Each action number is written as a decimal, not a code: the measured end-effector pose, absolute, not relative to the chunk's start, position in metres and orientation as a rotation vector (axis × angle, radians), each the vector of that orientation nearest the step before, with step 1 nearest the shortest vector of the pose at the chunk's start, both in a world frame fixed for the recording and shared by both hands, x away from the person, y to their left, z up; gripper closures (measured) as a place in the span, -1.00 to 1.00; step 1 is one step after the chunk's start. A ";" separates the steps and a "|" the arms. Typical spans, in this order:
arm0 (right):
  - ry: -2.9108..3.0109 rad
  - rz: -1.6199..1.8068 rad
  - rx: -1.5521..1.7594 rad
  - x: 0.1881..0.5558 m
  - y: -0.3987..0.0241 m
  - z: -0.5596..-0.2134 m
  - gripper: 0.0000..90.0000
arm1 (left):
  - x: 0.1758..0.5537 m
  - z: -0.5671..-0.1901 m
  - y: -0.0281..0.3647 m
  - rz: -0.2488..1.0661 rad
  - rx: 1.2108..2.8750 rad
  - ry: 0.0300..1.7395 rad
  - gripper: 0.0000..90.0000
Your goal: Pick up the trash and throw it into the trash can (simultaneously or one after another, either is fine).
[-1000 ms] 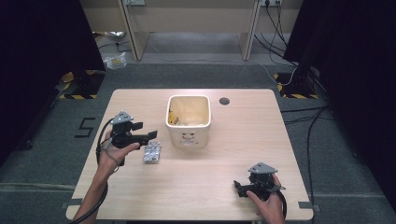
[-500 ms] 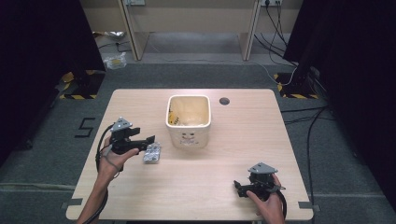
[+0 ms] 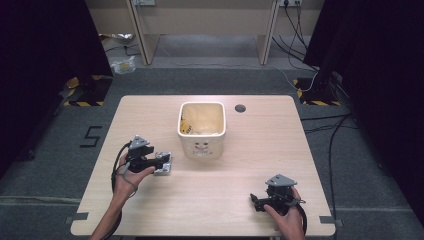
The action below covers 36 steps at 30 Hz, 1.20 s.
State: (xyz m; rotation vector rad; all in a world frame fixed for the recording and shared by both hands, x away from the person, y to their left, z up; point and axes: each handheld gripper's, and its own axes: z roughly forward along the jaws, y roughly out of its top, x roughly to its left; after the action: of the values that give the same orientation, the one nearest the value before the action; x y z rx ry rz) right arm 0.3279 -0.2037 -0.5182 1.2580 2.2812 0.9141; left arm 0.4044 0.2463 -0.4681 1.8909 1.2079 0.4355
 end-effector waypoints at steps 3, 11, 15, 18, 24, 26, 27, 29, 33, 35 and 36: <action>2.281 0.914 1.258 0.328 -0.204 -0.518 -0.98 | 0.405 -0.477 0.242 0.452 1.918 1.219 -0.48; 2.287 0.913 1.249 0.328 -0.204 -0.518 -0.98 | 0.404 -0.497 0.236 0.455 1.968 1.258 -0.48; 2.287 0.914 1.249 0.328 -0.204 -0.518 -0.98 | 0.403 -0.504 0.235 0.479 1.990 1.267 -0.48; 2.287 0.914 1.249 0.328 -0.204 -0.518 -0.98 | 0.402 -0.508 0.234 0.487 2.009 1.272 -0.48; 2.287 0.913 1.249 0.328 -0.204 -0.518 -0.98 | 0.403 -0.515 0.235 0.500 2.027 1.288 -0.48; 2.286 0.913 1.249 0.328 -0.204 -0.518 -0.98 | 0.403 -0.517 0.236 0.510 2.024 1.286 -0.46; 2.287 0.914 1.249 0.328 -0.204 -0.518 -0.98 | 0.403 -0.517 0.236 0.514 2.024 1.288 -0.45; 2.287 0.914 1.249 0.328 -0.204 -0.518 -0.98 | 0.402 -0.517 0.237 0.510 2.032 1.275 -0.39; 2.287 0.913 1.249 0.328 -0.204 -0.518 -0.98 | 0.401 -0.516 0.238 0.509 2.035 1.255 -0.28; 2.287 0.914 1.249 0.328 -0.204 -0.518 -0.98 | 0.400 -0.517 0.239 0.509 2.034 1.251 -0.25; 2.287 0.914 1.249 0.328 -0.204 -0.518 -0.98 | 0.400 -0.517 0.239 0.509 2.034 1.251 -0.25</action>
State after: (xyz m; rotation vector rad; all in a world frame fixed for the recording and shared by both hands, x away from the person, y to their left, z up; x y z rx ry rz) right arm 0.3278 -0.2038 -0.5181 1.2487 2.2868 0.9135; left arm 0.4004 0.2386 -0.5165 2.0342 1.2507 0.5094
